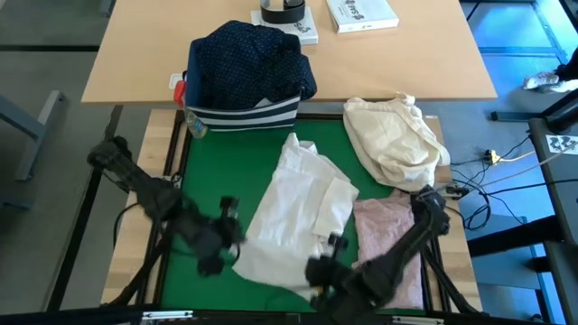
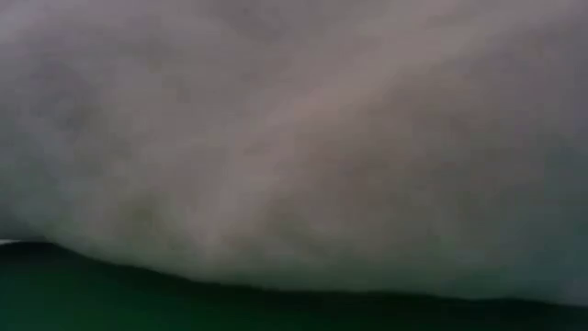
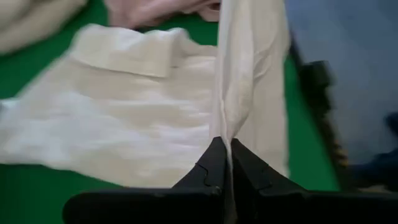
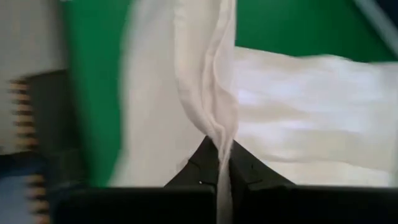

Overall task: Fold laundry
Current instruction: Fold the white polo shirt

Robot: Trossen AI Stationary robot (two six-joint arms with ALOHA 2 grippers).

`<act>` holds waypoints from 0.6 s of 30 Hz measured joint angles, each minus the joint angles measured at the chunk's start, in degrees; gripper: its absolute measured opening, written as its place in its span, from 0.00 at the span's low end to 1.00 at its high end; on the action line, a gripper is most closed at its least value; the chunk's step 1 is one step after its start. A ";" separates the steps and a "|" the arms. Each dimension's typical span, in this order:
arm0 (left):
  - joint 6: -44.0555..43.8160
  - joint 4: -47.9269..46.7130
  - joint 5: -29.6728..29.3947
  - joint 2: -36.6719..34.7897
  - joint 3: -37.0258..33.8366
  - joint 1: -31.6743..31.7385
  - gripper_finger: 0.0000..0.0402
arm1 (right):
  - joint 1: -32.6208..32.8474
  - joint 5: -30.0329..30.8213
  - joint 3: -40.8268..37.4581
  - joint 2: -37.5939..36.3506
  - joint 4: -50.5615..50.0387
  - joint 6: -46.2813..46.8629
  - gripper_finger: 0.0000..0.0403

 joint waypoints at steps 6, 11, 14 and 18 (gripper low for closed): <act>14.80 0.32 6.20 -6.27 -5.41 14.26 0.00 | -6.30 1.29 -1.12 -0.51 -6.44 -2.76 0.00; 22.35 1.81 13.51 -7.38 -8.86 22.94 0.00 | -11.08 -0.16 -7.01 -3.59 -6.36 -7.23 0.00; 25.86 4.50 15.26 -7.38 -10.34 26.42 0.00 | -12.99 -0.08 -14.70 -9.25 -6.10 -7.41 0.00; 27.66 8.67 17.53 -7.31 -11.08 30.53 0.00 | -14.34 0.00 -30.97 -20.44 4.11 -9.34 0.00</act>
